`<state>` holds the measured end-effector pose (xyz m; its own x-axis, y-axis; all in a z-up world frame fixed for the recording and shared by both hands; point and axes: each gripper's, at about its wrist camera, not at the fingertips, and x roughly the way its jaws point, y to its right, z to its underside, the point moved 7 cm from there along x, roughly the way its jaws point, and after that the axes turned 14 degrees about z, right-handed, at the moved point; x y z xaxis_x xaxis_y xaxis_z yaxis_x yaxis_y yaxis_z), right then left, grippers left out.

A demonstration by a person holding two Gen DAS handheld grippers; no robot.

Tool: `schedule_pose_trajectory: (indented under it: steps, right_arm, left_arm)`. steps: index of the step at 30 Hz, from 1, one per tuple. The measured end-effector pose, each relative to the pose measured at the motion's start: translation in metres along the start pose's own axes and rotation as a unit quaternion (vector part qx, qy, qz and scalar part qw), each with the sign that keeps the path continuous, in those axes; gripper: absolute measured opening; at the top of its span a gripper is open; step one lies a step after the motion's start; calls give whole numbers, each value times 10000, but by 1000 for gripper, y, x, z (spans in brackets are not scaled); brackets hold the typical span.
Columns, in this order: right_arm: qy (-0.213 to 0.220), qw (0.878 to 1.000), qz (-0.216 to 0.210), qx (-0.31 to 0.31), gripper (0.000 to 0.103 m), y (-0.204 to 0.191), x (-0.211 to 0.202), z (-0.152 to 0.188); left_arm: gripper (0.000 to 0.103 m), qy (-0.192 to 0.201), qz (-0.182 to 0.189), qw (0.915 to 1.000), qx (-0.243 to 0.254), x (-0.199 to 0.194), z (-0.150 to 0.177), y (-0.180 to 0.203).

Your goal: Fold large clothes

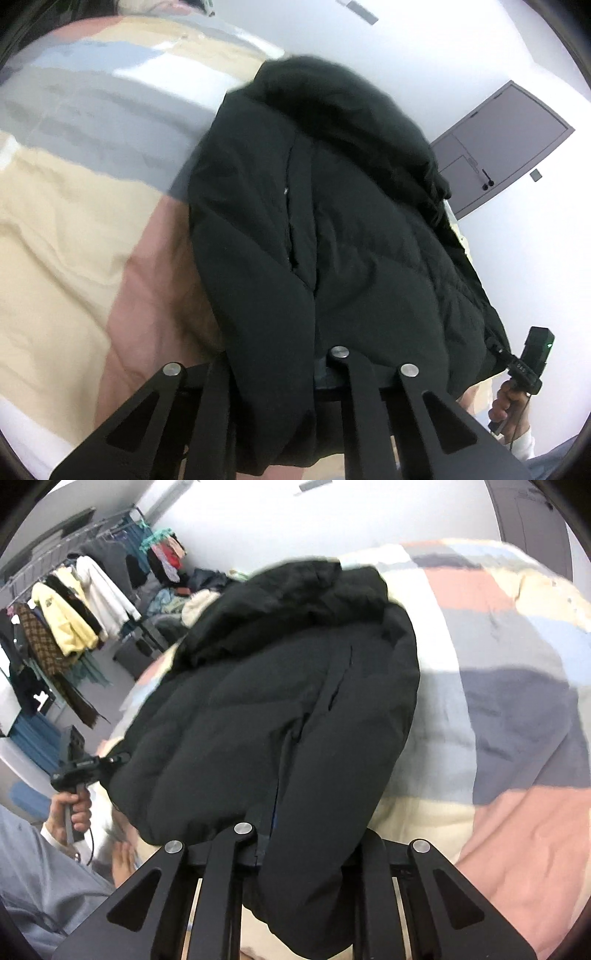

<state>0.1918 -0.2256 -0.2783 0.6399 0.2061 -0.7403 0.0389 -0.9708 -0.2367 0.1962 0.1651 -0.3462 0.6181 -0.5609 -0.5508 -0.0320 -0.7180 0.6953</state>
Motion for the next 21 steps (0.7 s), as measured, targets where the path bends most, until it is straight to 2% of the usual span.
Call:
schedule_pose_trajectory:
  steps: [2, 8, 12, 21]
  right_arm:
    - [197, 9998, 0, -59, 13, -6, -13, -10]
    - [652, 9978, -59, -133, 13, -32, -56, -38]
    - [879, 9961, -103, 48, 13, -35, -84, -53]
    - [1416, 9884, -418, 346, 13, -49, -150, -82]
  left_arm:
    - [6, 117, 86, 9999, 85, -15, -6, 12]
    - [4, 520, 449, 9976, -128, -57, -31, 36]
    - [3, 842, 728, 9933, -302, -93, -48, 51]
    - [3, 1335, 1023, 9858, -29, -173, -77, 106]
